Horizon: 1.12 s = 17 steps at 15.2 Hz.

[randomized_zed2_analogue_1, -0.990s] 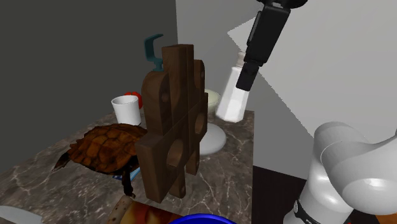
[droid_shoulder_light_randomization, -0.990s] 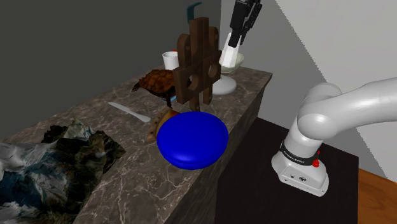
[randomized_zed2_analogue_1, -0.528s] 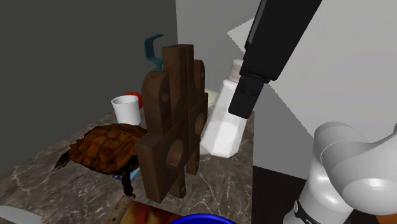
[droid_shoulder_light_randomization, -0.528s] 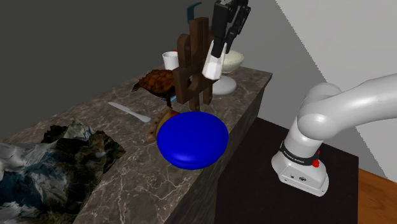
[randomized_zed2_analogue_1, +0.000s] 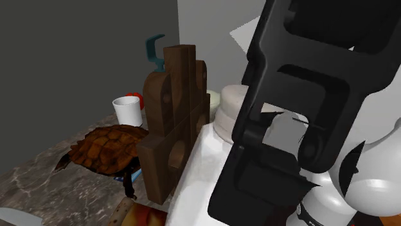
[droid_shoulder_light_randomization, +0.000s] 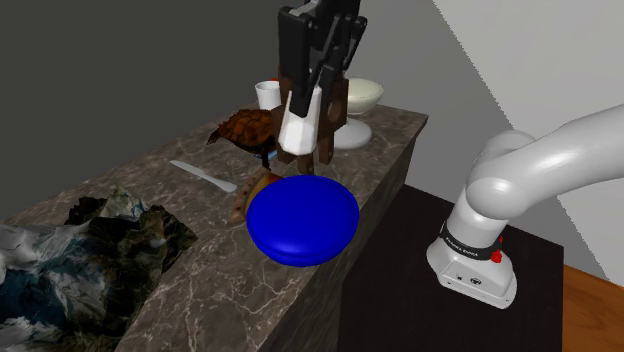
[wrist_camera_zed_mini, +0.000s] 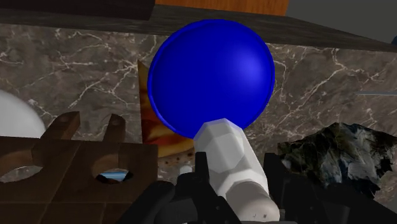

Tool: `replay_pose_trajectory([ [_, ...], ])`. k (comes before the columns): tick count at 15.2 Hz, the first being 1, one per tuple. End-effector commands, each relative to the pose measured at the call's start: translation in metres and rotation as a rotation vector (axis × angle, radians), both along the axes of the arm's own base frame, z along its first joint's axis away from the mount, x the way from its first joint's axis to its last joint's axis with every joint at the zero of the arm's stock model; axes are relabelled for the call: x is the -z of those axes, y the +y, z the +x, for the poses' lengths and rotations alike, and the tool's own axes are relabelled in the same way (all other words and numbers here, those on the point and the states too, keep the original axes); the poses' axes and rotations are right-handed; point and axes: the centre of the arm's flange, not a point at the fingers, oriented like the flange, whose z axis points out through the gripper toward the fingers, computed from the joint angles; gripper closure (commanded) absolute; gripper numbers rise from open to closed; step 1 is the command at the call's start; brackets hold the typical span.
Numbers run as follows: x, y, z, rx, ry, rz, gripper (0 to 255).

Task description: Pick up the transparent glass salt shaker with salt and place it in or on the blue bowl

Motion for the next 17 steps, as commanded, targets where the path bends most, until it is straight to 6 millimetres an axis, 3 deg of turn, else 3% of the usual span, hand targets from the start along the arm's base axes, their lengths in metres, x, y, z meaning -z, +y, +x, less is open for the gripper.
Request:
replay_pose_trajectory([
  [1,0.006,0.016,0.000,0.000,0.001,0.002,255],
  [17,0.086,0.016,0.000,0.000,0.001,0.002,255],
])
